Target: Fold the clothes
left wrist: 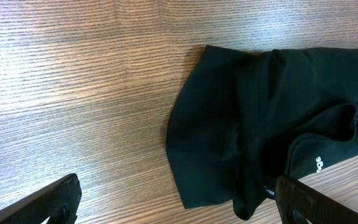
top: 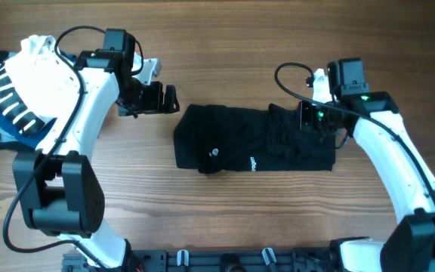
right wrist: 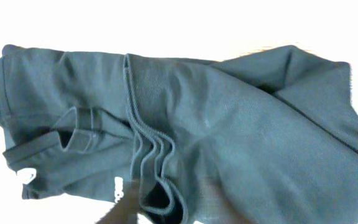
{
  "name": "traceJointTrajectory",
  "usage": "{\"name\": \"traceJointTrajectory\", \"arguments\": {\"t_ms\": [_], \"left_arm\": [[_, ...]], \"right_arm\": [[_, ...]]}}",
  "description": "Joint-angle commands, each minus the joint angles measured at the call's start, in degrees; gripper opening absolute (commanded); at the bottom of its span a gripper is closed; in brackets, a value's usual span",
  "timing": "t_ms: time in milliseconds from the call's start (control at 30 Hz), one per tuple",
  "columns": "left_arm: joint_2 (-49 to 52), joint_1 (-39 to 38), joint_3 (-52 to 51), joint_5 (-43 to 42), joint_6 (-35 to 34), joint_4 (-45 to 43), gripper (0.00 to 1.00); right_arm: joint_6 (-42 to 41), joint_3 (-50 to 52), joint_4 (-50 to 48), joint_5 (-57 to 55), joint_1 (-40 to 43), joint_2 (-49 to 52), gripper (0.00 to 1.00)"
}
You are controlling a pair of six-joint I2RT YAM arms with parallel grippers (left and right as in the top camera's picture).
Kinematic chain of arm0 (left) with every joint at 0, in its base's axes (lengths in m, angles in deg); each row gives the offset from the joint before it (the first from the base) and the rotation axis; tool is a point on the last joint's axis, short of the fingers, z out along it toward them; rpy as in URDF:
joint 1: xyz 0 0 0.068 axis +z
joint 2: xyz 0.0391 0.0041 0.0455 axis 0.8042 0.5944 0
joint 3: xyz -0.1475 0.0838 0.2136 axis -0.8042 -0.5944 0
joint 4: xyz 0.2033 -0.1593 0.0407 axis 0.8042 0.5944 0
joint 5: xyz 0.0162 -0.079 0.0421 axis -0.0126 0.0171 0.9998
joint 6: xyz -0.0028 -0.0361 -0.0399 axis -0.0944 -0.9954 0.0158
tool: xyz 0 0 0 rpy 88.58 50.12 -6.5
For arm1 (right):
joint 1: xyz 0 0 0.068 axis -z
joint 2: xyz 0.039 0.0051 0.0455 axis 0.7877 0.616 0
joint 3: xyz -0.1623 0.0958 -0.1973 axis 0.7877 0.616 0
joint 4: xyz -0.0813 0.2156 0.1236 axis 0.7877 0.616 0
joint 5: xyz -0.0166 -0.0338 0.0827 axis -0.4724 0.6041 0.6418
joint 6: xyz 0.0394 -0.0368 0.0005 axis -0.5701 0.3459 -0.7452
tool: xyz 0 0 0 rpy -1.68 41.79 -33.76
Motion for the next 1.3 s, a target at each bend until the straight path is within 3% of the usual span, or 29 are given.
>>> {"name": "traceJointTrajectory", "arguments": {"t_ms": [0, 267, 400, 700, 967, 1267], "left_arm": [[-1.03, 0.22, 0.87, -1.64, 0.26, 0.07, 1.0], [-1.03, 0.22, 0.87, -1.64, 0.26, 0.13, 0.92], [-1.03, 0.22, 0.87, -1.66, 0.24, 0.0, 0.92], [-0.94, -0.15, 0.46, -4.24, 0.07, 3.65, 0.96], [-0.79, -4.7, -4.57, -6.16, 0.04, -0.55, 0.97], [-0.61, -9.51, -9.57, -6.1, -0.13, -7.3, 0.98]], "right_arm": [[-2.99, -0.17, 0.35, -5.01, 0.0, 0.07, 0.04], [-4.59, 7.06, -5.29, 0.66, -2.6, 9.46, 0.04], [7.82, 8.07, -9.07, 15.65, -6.69, 12.09, 0.04], [0.42, 3.82, -4.57, -2.36, -8.44, 7.41, 0.04], [-4.85, 2.1, -6.34, -3.23, -5.42, -3.39, 0.04], [-5.66, 6.75, -11.82, -1.05, -5.7, 5.51, 0.04]]}}
